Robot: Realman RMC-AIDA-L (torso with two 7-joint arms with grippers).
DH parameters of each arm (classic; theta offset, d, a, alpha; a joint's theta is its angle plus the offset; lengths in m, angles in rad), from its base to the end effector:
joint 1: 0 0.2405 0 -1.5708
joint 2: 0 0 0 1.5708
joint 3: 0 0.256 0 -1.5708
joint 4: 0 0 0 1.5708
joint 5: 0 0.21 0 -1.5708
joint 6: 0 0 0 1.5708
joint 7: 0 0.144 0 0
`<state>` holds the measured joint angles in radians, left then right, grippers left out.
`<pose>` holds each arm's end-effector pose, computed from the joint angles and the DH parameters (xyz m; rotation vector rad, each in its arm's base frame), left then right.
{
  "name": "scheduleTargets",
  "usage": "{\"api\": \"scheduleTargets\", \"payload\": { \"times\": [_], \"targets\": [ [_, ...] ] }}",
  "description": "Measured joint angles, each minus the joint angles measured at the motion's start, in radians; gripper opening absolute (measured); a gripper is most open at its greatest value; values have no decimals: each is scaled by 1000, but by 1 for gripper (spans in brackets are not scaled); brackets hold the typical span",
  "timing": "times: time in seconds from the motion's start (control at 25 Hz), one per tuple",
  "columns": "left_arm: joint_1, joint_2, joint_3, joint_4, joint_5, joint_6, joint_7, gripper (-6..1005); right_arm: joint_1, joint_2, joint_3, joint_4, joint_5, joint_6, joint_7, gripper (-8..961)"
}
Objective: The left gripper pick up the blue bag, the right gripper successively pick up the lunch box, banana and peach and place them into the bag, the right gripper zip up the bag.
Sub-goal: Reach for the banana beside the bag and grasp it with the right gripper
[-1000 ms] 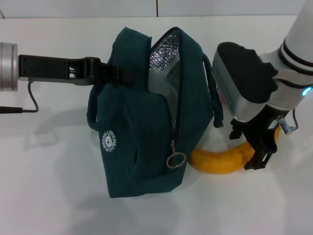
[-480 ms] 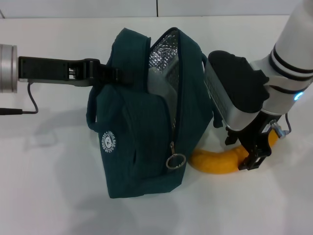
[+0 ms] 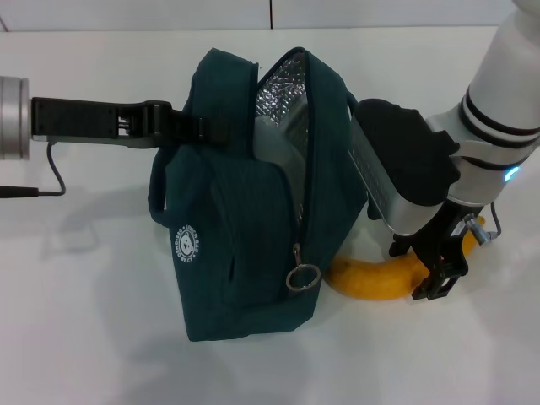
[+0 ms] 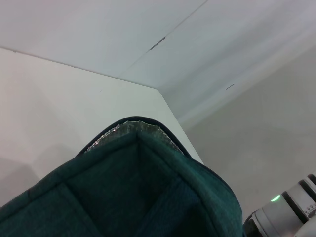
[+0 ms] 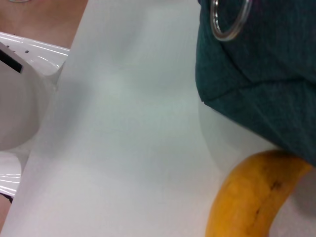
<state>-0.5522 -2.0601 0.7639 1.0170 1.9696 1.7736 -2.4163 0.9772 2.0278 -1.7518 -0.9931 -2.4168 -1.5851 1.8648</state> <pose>-0.2045 0.3379 0.0539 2.6029 1.5594 0.7310 0.1227 0.3540 -0.0653 2.8032 0.4411 0.9440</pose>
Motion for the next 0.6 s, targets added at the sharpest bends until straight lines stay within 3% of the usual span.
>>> {"api": "scheduleTargets", "payload": {
  "times": [0.6],
  "targets": [
    [2,0,0,0,0,-2,14,39,22,0,-54,22,-2,13,33,576]
  ]
}}
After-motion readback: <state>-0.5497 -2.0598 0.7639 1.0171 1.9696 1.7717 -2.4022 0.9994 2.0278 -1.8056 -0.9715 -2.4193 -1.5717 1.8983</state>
